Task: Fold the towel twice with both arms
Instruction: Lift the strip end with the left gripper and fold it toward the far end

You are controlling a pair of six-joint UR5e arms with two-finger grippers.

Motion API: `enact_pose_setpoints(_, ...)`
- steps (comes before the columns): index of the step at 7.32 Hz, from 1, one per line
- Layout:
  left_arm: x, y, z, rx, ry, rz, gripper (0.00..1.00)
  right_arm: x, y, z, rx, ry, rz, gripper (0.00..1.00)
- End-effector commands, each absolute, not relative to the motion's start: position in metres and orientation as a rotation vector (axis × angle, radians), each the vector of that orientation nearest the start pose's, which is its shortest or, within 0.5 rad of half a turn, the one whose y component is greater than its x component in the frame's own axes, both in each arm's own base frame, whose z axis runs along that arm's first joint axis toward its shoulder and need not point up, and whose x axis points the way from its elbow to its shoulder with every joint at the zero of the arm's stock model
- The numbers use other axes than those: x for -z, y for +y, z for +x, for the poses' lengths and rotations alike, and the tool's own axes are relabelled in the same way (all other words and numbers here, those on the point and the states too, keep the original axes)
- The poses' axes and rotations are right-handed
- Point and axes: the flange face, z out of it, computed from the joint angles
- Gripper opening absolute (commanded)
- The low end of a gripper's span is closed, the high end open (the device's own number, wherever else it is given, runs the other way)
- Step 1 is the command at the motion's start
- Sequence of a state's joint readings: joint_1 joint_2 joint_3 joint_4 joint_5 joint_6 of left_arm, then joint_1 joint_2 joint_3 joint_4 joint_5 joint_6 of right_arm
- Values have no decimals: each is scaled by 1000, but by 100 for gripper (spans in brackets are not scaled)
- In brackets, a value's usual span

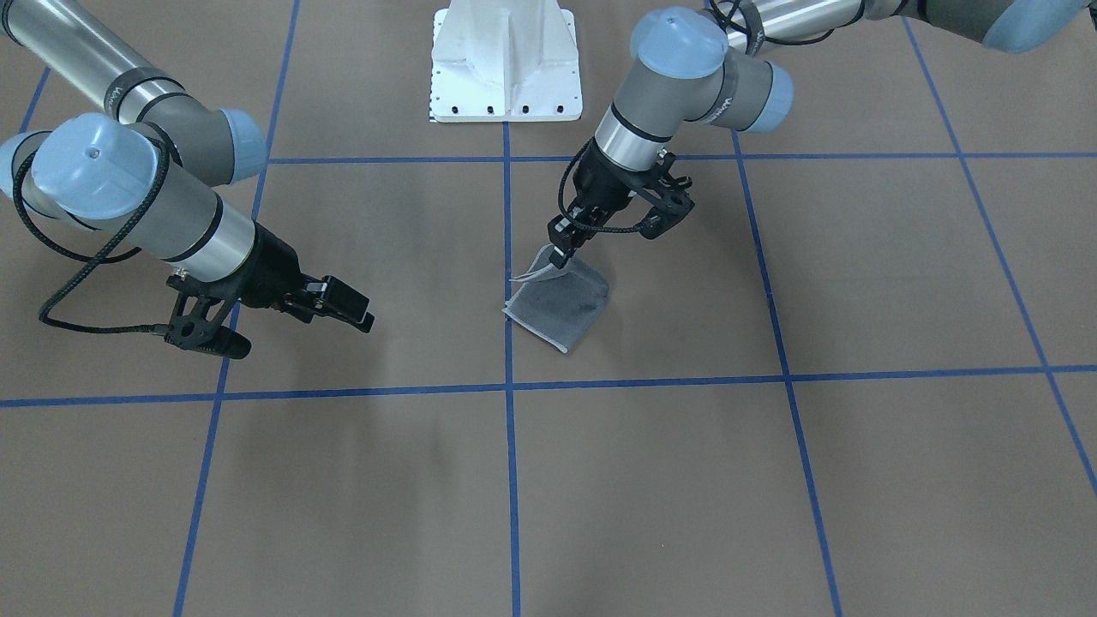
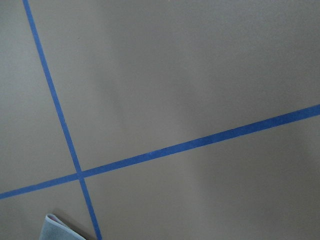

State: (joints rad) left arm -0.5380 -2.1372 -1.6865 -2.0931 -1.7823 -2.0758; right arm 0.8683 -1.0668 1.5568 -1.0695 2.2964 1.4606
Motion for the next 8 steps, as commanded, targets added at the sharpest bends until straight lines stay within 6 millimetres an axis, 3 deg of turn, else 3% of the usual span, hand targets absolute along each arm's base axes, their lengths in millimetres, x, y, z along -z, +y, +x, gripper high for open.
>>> enact_pose_setpoints(1,-228,-453,535,787,1248,-172,0,-308,-553,-382,-313,-1144,-143,100)
enact_pose_setpoints(2,-228,-469,540,805,1240,-162,0,-307,-553,-381,-312,-1145,-142,100)
enact_pose_setpoints(4,-233,-489,528,834,1241,-146,0,-306,-553,-383,-310,-1146,-142,100)
enact_pose_setpoints(5,-242,-501,521,837,1225,-165,0,-306,-553,-383,-311,-1146,-141,100)
enact_pose_setpoints(7,-263,-509,532,838,1221,-170,0,-307,-551,-386,-307,-1144,-146,100)
enact_pose_setpoints(8,-268,-511,538,836,1224,-169,41,-307,-550,-388,-309,-1141,-142,100)
